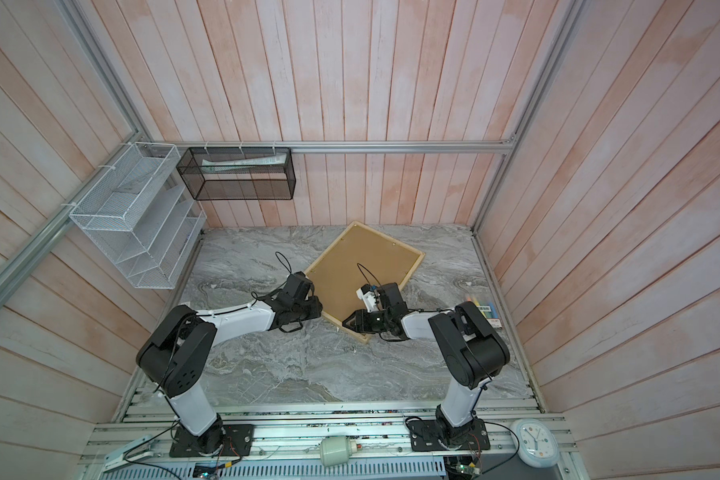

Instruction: Put the photo into the frame

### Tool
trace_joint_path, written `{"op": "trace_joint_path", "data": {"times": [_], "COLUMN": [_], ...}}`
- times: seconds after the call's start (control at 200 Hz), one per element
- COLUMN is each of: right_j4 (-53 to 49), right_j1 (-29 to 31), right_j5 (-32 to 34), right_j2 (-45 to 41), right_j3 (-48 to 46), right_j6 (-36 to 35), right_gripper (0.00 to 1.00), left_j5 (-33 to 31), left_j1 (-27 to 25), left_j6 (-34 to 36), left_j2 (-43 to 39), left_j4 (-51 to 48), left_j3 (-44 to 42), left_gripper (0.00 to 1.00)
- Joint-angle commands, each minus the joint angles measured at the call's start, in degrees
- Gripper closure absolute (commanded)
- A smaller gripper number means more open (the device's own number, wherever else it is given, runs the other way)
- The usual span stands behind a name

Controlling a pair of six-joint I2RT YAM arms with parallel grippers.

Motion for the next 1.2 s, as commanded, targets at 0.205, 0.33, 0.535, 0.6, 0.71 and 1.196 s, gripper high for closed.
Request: {"op": "trace_joint_path", "data": {"times": [0.205, 0.33, 0.535, 0.6, 0.71, 1.196], "right_j4": [7.15, 11.0, 13.66, 14.04, 14.1, 13.92], "right_j1": [4.63, 6.41, 9.99, 10.25, 9.43, 6.37], "right_j5": [-3.64, -4.79, -6.5, -6.82, -7.11, -5.99], "right_j2": [3.11, 6.2, 12.39, 13.92, 14.65, 9.75], "right_j3": [-0.34, 2.33, 11.41, 13.96, 16.59, 10.71], "right_j6": [4.53, 7.22, 9.86, 10.51, 10.85, 10.05], "right_gripper": [0.59, 0.59, 0.61, 0.61, 0.61, 0.6], "left_j5": [1.01, 0.26, -0.7, -1.31, -2.66, -3.53], "left_j1": [1.56, 3.37, 6.77, 7.33, 7.83, 9.52], "left_j6": [1.22, 2.05, 4.75, 5.74, 6.83, 6.94], "left_j2": [3.6, 4.09, 5.3, 5.58, 5.73, 5.96], "left_j4": [3.47, 3.69, 3.5, 3.15, 1.82, -0.02], "left_j3": [1.43, 1.78, 3.48, 4.08, 5.15, 4.99], "left_gripper": [0.56, 0.56, 0.56, 0.56, 0.56, 0.7]}}
